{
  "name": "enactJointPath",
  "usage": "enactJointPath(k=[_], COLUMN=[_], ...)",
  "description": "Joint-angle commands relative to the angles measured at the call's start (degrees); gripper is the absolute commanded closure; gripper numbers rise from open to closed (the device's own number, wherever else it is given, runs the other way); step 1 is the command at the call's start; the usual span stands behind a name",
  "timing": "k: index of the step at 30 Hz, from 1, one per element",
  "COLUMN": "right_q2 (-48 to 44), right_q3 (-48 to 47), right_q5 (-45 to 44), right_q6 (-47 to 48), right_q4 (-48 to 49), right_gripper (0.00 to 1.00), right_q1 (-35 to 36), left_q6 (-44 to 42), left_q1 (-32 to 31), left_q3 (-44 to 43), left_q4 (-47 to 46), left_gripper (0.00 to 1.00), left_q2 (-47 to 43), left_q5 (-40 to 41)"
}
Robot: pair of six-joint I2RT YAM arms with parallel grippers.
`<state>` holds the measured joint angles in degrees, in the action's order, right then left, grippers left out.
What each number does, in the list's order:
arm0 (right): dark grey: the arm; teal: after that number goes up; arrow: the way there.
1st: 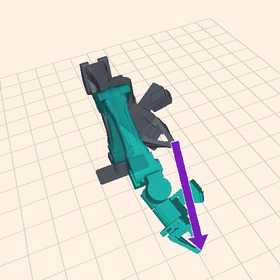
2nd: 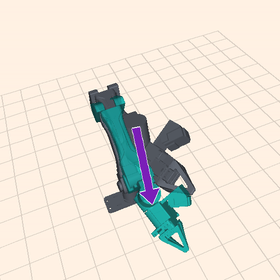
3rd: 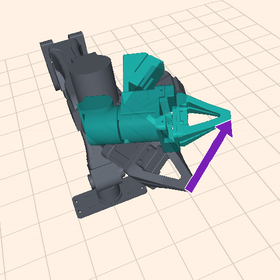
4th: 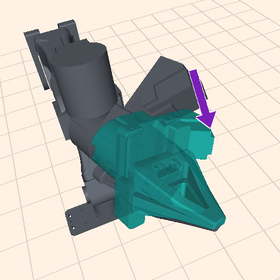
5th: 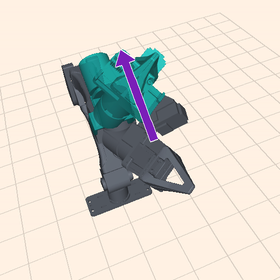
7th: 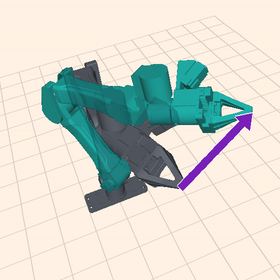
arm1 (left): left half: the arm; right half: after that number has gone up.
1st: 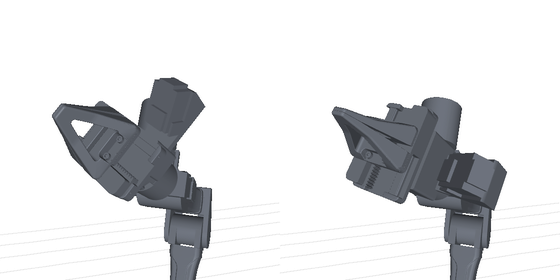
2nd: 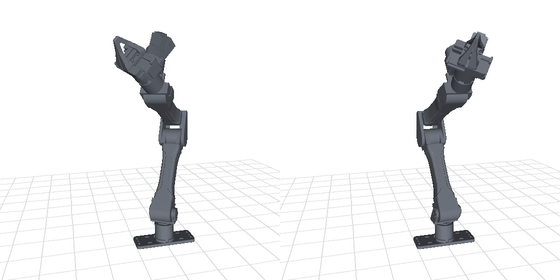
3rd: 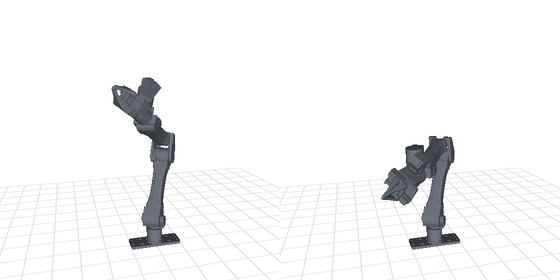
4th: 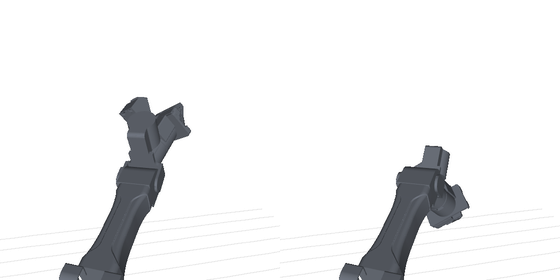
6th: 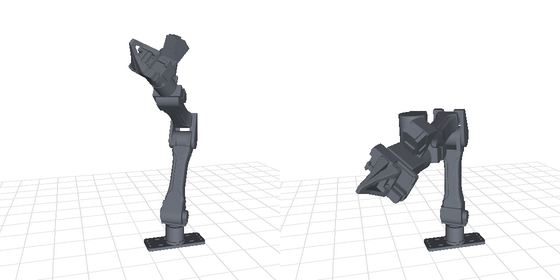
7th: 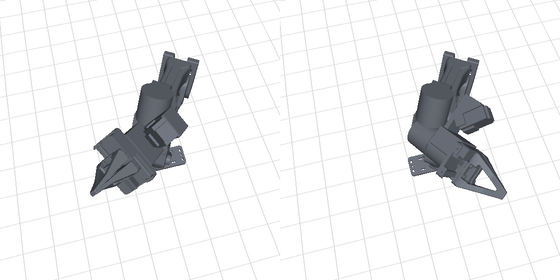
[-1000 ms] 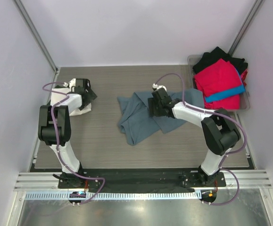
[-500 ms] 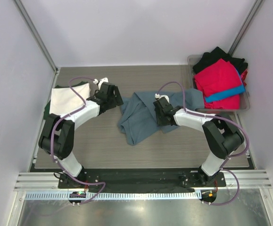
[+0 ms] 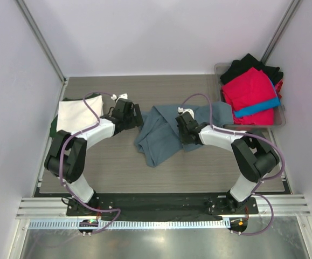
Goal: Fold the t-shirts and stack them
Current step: Flatten the tshirt out
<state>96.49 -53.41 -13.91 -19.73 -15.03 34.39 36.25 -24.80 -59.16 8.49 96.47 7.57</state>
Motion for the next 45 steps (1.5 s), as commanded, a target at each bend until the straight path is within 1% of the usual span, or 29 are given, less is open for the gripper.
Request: enactJointPath(k=[1, 2, 3, 5, 8, 11, 13, 15, 20, 22, 23, 25, 26, 27, 28, 29, 30, 32, 33, 34, 35, 36, 40, 41, 42, 43, 44, 45], right_q2=[-0.58, -1.82, -2.7, -5.07, -8.32, -11.13, -12.02, -13.25, -15.45, -16.5, -16.77, -17.12, -17.21, -17.38, -17.82, -18.0, -18.26, -18.44, -18.27, -18.09, -17.57, -17.04, -17.03, -17.21, -17.47, -17.91, -18.09, -18.35], right_q3=[0.14, 0.84, 1.02, 0.94, 1.2, 1.64, 1.81, 2.17, 3.13, 3.57, 3.83, 3.92, 3.92, 3.93, 3.84, 3.92, 4.01, 4.54, 4.71, 4.98, 5.15, 5.24, 6.82, 7.09, 7.52, 7.96, 9.36, 10.07], right_q5=[-1.91, -1.91, -2.17, -3.14, -4.19, -5.07, -5.25, -5.25, -5.42, -5.51, -5.42, -5.6, -5.6, -5.77, -6.04, -6.04, -6.21, -6.21, -6.3, -6.48, -6.48, -6.22, -4.72, -3.68, -0.36, 2.28, 4.31, 7.81], right_q6=[-1.28, -1.19, -0.76, -0.75, -0.75, -0.4, -0.23, -0.31, -0.84, -1.02, -1.1, -1.1, -1.1, -1.19, -1.28, -1.28, -1.28, -1.37, -1.45, -1.63, -1.72, -1.89, -2.51, -2.25, -1.64, -1.2, -0.93, -0.67], right_q4=[1.23, 1.66, 1.75, 0.62, -0.53, -1.84, -2.64, -3.34, -4.31, -4.22, -4.22, -4.31, -4.31, -4.31, -4.48, -4.57, -4.66, -4.49, -4.49, -4.4, -4.4, -4.48, -3.17, -2.91, -2.38, -1.77, -0.37, 0.34], right_gripper=[0.9, 0.93, 0.92, 0.91, 0.91, 0.93, 0.97, 0.99, 0.99, 0.99, 0.99, 0.99, 0.99, 0.99, 0.96, 0.85, 0.8, 0.78, 0.81, 0.86, 0.96, 0.99, 0.98, 0.92, 0.82, 0.75, 0.62, 0.58], right_q1=[0.15, 0.24, 0.24, 0.24, 0.24, 0.24, 0.32, 0.32, 0.32, 0.32, 0.32, 0.32, 0.32, 0.24, 0.24, 0.24, 0.24, 0.24, 0.24, 0.24, 0.24, 0.24, 0.24, 0.24, 0.24, 0.24, 0.32, 0.5], left_q6=[-1.88, -2.15, -2.5, -2.68, -2.76, -3.29, -3.29, -3.2, -2.76, -2.68, -2.68, -2.68, -2.59, -2.5, -2.76, -3.11, -3.38, -4.17, -4.43, -4.26, -4.08, -3.82, -2.85, -2.94, -3.11, -3.2, -3.2, -3.29], left_q1=[-0.17, -0.16, -0.25, -0.34, -0.69, -1.66, -2.36, -2.71, -2.8, -2.8, -2.8, -2.8, -2.8, -2.8, -2.89, -2.8, -2.8, -2.63, -2.63, -2.54, -2.54, -2.28, -1.4, -1.22, -1.13, -0.96, -0.96, -0.96], left_q3=[0.36, 0.44, 0.62, 0.62, 0.01, -1.48, -2.19, -3.07, -4.3, -3.95, -3.95, -3.69, -3.6, -3.34, -2.9, -3.07, -3.33, -5.0, -5.44, -5.79, -5.8, -5.45, -3.86, -3.69, -3.51, -3.51, -3.42, -3.25], left_q4=[-4.27, -4.45, -5.49, -6.64, -8.14, -8.23, -8.23, -7.79, -5.69, -5.77, -5.77, -5.68, -5.42, -4.63, -4.1, -2.01, -0.33, 3.01, 5.63, 6.62, 7.84, 8.03, 8.29, 8.56, 8.65, 8.82, 9.0, 9.09], left_gripper=[0.16, 0.17, 0.22, 0.26, 0.26, 0.28, 0.3, 0.33, 0.45, 0.53, 0.68, 0.86, 1.0, 1.0, 1.0, 1.0, 1.0, 1.0, 1.0, 1.0, 1.0, 1.0, 1.0, 1.0, 1.0, 1.0, 1.0, 1.0], left_q2=[-2.33, -2.16, -2.07, -1.72, -0.49, 1.26, 2.76, 3.99, 7.07, 7.33, 7.51, 7.07, 5.5, 4.18, 2.43, -0.98, -3.02, -6.36, -9.51, -10.85, -12.25, -14.18, -16.05, -15.87, -15.52, -14.91, -14.47, -14.2], left_q5=[-2.47, -2.91, -4.13, -5.63, -9.14, -10.12, -10.56, -9.95, -9.07, -9.68, -10.2, -10.91, -10.91, -9.7, -8.55, -7.67, -3.92, -0.82, 0.41, 2.69, 3.58, 4.2, 4.29, 4.03, 3.77, 3.85, 4.03, 4.03])
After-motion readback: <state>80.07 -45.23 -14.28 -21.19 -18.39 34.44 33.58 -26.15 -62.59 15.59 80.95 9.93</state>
